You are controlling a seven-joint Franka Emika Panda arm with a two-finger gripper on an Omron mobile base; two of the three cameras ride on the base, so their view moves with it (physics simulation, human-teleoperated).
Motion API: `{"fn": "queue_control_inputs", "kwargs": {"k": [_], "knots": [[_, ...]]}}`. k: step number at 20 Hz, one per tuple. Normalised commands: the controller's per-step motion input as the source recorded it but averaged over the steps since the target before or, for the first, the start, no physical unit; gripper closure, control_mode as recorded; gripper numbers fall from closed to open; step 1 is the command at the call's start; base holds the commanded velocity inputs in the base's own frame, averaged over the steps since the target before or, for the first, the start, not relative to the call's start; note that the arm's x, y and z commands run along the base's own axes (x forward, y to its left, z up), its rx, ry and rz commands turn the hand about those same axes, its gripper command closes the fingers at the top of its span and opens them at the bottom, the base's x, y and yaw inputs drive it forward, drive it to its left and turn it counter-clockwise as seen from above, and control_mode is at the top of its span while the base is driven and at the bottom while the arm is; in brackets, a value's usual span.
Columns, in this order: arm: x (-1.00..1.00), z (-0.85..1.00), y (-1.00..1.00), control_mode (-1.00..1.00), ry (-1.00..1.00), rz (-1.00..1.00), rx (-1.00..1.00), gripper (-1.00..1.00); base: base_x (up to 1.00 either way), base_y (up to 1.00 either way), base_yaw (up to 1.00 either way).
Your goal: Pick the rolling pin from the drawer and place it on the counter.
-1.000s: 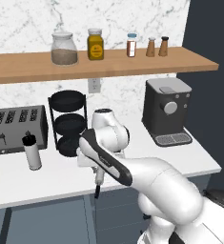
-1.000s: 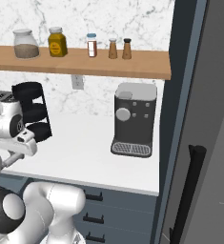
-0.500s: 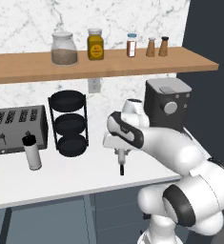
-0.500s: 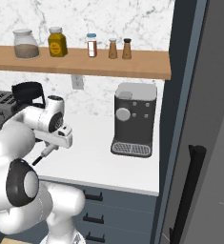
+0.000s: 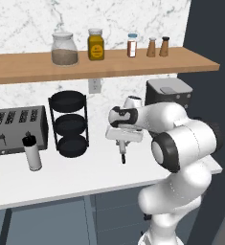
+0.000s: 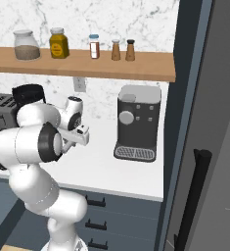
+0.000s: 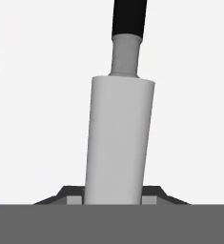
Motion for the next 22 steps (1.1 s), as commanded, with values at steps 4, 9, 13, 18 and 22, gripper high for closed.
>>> {"fn": "queue_control_inputs", "kwargs": {"k": [4, 9, 13, 18, 22], "knots": [[0.78, -0.57, -0.02, -1.0, 0.0, 0.0, 0.0, 1.0, 0.0, 0.0, 0.0], [0.35, -0.37, 0.0, -1.0, 0.0, 0.0, -0.02, 1.0, 0.0, 0.0, 0.0], [0.19, -0.15, 0.0, -1.0, 0.0, 0.0, 0.0, 1.0, 0.0, 0.0, 0.0], [0.02, -0.02, 0.0, -1.0, 0.0, 0.0, 0.0, -1.0, 0.0, 0.0, 0.0], [0.06, 0.0, 0.0, -1.0, 0.0, 0.0, 0.0, -1.0, 0.0, 0.0, 0.0]]}}
